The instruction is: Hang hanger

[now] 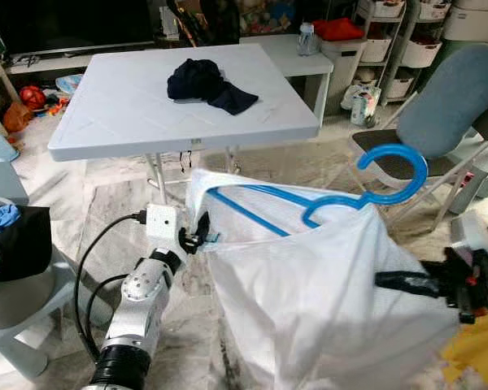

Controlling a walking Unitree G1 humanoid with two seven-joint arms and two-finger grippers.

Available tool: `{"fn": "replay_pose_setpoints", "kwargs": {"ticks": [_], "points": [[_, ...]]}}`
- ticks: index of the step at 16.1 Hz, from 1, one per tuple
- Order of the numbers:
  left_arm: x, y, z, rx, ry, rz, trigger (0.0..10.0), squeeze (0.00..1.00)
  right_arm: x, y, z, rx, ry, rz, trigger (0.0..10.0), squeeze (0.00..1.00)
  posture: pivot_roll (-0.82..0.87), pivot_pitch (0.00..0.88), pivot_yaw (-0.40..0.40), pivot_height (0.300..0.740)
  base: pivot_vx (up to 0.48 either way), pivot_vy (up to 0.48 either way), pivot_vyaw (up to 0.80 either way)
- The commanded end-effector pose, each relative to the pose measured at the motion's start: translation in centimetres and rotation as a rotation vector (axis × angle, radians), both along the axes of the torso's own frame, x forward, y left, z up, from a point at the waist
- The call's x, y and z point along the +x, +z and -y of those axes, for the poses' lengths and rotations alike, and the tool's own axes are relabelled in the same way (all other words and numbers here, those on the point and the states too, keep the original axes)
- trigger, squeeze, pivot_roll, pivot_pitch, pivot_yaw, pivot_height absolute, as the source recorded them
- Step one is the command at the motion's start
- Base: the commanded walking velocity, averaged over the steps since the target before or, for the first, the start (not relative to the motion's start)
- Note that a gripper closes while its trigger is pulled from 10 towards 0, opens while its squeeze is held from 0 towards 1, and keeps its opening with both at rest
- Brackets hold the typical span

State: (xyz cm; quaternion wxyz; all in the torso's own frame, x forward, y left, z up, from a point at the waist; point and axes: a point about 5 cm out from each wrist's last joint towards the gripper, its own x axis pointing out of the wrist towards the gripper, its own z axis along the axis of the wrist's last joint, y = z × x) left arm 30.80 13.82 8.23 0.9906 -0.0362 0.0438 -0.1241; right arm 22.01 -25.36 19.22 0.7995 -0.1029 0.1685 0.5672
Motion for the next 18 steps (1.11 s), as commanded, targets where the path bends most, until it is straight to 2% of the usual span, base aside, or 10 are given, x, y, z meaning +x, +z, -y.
{"fn": "replay_pose_setpoints", "kwargs": {"ticks": [1, 2, 3, 6, 8, 10, 12, 15, 16, 18], "points": [[0.2, 0.2, -0.7, 0.004, 0.014, -0.007, 10.0, 0.0, -0.4, -0.8, 0.0, -0.159, 0.071, 0.03, 10.0, 0.0, -0.14, 0.0, 0.011, 0.74, 0.0, 0.0, 0.0], [0.3, 0.4, -0.8, -0.004, 0.016, 0.005, 10.0, 0.0, -0.7, -1.8, 0.4, -0.238, 0.082, 0.01, 10.0, 0.0, -0.14, 0.0, 0.011, 0.74, 0.0, 0.0, 0.0], [0.4, 0.8, -1.0, -0.025, 0.023, 0.028, 10.0, 0.0, -1.0, -4.0, 1.9, -0.444, 0.094, -0.019, 10.0, 0.0, -0.14, 0.0, 0.004, 0.74, 0.0, 0.0, 0.0], [0.5, 1.6, -1.1, -0.076, 0.021, 0.038, 10.0, 0.0, -1.9, -4.9, 2.5, -0.548, 0.154, -0.051, 10.0, 0.0, -0.14, 0.0, 0.003, 0.74, 0.0, 0.0, 0.0], [0.6, 1.1, -1.6, -0.129, 0.047, -0.002, 10.0, 0.0, -2.0, -3.8, 1.4, -0.442, 0.17, -0.048, 10.0, 0.0, -0.14, 0.0, 0.005, 0.74, 0.0, 0.0, 0.0], [0.7, 0.6, -1.9, -0.087, 0.045, -0.024, 10.0, 0.0, -1.2, -1.2, 0.1, -0.246, 0.12, -0.005, 10.0, 0.0, -0.15, 0.0, 0.006, 0.74, 0.0, 0.0, 0.0], [0.5, -0.1, -1.4, -0.087, 0.025, -0.059, 10.0, 0.0, -0.2, 1.1, -0.3, -0.084, 0.11, 0.073, 10.0, 0.0, -0.15, 0.0, 0.004, 0.74, 0.0, 0.0, 0.0], [-0.3, -1.1, -0.2, -0.079, -0.036, -0.106, 10.0, 0.0, 0.6, 2.8, -0.9, 0.04, 0.071, 0.116, 10.0, 0.0, -0.15, 0.0, 0.0, 0.74, 0.0, 0.0, 0.0], [-0.5, -1.2, 0.3, -0.079, -0.07, -0.107, 10.0, 0.0, 1.1, 3.1, -1.4, 0.095, 0.042, 0.128, 10.0, 0.0, -0.15, 0.0, 0.0, 0.74, 0.0, 0.0, 0.0], [-1.2, -1.2, 1.8, -0.135, -0.208, -0.13, 10.0, 0.0, 4.0, 2.0, -2.7, 0.132, -0.169, 0.165, 10.0, 0.0, -0.15, 0.0, 0.0, 0.74, 0.0, 0.0, 0.0]]}}
